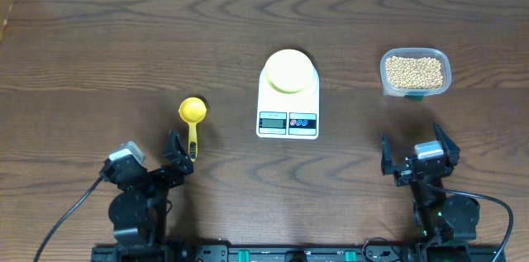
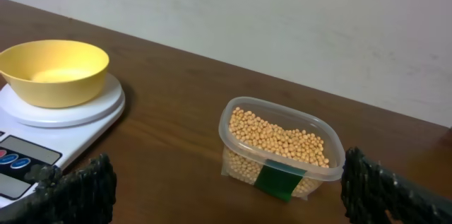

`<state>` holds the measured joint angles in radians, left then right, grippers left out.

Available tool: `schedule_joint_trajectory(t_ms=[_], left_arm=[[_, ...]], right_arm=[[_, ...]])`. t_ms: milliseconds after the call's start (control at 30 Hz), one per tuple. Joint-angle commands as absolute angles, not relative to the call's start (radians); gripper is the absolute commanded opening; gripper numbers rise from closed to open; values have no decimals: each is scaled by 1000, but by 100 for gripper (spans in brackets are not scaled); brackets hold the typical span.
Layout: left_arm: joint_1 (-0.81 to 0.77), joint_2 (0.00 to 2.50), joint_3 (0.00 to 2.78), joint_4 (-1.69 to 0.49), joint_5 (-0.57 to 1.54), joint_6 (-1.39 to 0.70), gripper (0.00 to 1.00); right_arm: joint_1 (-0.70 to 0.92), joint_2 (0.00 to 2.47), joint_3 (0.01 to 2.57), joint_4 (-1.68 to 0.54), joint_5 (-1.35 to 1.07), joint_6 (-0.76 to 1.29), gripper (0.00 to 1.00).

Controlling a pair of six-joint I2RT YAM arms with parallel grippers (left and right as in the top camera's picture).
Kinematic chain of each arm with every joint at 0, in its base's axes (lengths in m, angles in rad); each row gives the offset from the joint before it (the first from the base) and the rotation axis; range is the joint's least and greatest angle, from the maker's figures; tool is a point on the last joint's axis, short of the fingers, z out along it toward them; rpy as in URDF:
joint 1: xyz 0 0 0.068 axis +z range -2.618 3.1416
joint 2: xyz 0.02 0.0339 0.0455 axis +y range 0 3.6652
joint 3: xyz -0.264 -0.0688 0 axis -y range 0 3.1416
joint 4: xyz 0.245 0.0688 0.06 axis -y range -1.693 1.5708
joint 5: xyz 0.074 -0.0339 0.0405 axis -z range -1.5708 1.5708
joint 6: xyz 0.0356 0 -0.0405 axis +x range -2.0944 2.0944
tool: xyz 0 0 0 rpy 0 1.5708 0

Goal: Scoop item into bowl and weigh 50g on scale
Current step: 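Raise the left gripper and move it over the yellow scoop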

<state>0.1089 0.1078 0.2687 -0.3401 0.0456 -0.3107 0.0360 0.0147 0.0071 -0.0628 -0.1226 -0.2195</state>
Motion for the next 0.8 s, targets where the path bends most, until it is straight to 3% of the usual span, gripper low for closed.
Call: schedule_joint_trajectory(t_ms=[0, 767], left_arm=[[113, 187, 328, -344, 36, -311, 98], [113, 661, 702, -427, 36, -240, 97]], right_arm=[[44, 6, 6, -67, -118, -225, 99], [44, 6, 6, -67, -118, -225, 99]])
